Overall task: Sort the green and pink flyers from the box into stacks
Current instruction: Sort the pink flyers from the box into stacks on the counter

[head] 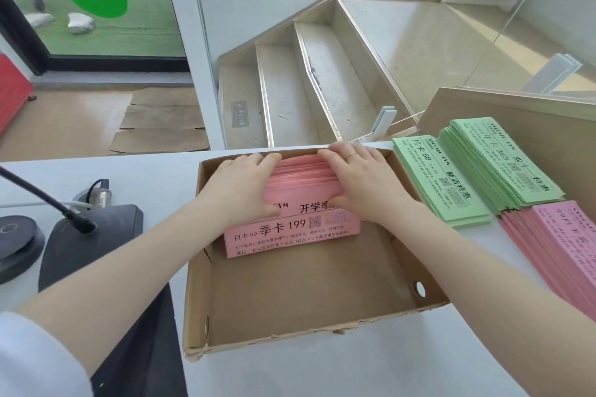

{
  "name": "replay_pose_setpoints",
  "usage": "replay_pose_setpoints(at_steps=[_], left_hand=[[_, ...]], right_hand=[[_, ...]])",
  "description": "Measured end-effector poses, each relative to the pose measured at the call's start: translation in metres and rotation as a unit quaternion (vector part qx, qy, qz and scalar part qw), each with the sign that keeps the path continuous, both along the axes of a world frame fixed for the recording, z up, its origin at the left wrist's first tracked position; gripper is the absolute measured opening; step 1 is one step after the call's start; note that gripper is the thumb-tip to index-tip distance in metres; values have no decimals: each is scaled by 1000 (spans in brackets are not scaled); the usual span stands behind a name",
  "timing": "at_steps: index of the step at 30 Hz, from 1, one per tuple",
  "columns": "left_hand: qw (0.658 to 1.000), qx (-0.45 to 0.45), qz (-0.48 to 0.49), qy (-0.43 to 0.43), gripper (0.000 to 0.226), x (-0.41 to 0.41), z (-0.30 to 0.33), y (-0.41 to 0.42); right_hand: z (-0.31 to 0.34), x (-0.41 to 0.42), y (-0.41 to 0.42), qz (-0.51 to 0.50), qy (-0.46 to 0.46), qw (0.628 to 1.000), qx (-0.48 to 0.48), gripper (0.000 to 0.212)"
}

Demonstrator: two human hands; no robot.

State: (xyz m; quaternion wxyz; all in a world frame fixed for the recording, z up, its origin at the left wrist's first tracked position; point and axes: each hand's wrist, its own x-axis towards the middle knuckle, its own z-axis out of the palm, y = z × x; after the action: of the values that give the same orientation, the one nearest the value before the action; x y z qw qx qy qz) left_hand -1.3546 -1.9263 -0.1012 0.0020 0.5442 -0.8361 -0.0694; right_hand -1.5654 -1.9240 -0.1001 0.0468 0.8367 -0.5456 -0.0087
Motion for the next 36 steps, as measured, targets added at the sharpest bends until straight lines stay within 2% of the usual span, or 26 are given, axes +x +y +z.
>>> replay_pose_setpoints(at_steps=[2,4,6,10,11,14,16,21,24,28,32,34,36], left_hand=[[991,-128,-27,-27,92,4,-6,6],[979,-198,-41,3,79,10,-9,7],[980,-190,-58,28,60,15,-9,7],[981,-166,-96,12,55,17,-8,17],[982,-158,-99,3,55,17,-9,20],[989,-124,-81,-26,55,17,-12,22],[989,-119,-81,-33,54,15,-11,25],[989,-76,-83,-99,59,6,-12,33],[988,-66,-79,-119,57,8,-13,34],[985,-62,-80,-140,63,5,-13,36],[978,-87,-79,-174,70,0,-18,38],[974,-98,-84,-185,75,0,-18,38],[969,-107,-96,-202,82,2,-20,38]], right_hand=[[-13,-3,7,42,0,994,-99,70],[-24,-7,13,81,-6,983,-166,64],[-29,-9,17,102,-3,977,-188,59],[-31,-6,23,133,13,971,-200,34],[-33,-4,25,134,11,973,-188,36],[-38,0,28,109,0,984,-142,60],[-37,3,25,93,-5,987,-133,66],[-34,15,26,80,-4,989,-124,49],[-39,14,36,83,10,991,-101,50],[-46,9,38,67,39,991,-113,67],[-49,15,41,20,48,995,-84,92],[-40,18,40,-10,48,998,-49,103],[-29,18,43,-89,1,996,12,103]])
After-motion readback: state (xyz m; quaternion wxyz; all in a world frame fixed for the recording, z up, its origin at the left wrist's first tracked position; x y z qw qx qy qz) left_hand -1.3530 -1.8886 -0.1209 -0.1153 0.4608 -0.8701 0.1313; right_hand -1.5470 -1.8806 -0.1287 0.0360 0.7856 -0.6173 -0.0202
